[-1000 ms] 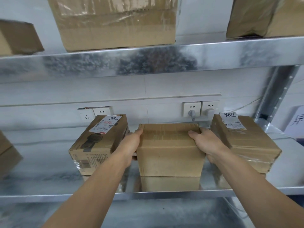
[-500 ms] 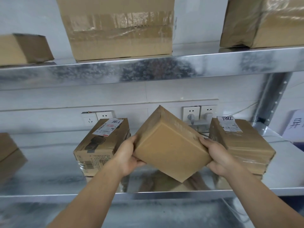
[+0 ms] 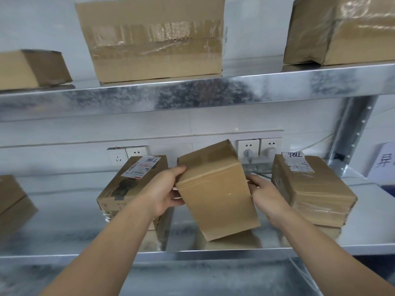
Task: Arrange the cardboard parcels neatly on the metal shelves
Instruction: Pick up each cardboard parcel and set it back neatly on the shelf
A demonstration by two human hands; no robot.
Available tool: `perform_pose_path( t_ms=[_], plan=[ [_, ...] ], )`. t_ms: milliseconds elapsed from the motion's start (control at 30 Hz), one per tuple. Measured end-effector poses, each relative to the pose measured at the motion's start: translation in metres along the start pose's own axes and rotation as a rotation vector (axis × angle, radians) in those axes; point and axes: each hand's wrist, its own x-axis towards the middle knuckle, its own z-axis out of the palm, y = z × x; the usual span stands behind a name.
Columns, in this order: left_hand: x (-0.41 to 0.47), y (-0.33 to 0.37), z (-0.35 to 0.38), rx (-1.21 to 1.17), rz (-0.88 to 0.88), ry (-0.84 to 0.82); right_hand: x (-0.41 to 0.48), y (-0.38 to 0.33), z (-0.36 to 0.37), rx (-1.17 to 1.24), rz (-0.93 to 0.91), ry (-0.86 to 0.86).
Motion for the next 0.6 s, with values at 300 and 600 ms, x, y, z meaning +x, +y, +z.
perform_pose_path(
  t_ms=[300, 600],
  plan=[
    [-0.001, 0.015, 0.003, 0.124, 0.026, -0.006, -0.007, -0.053, -0.014, 0.369, 0.174, -0.138],
    [0.003, 0.02, 0.015, 0.245, 0.001, -0.021, -0.008, -0.071, -0.011, 0.162, 0.262, -0.235]
  ],
)
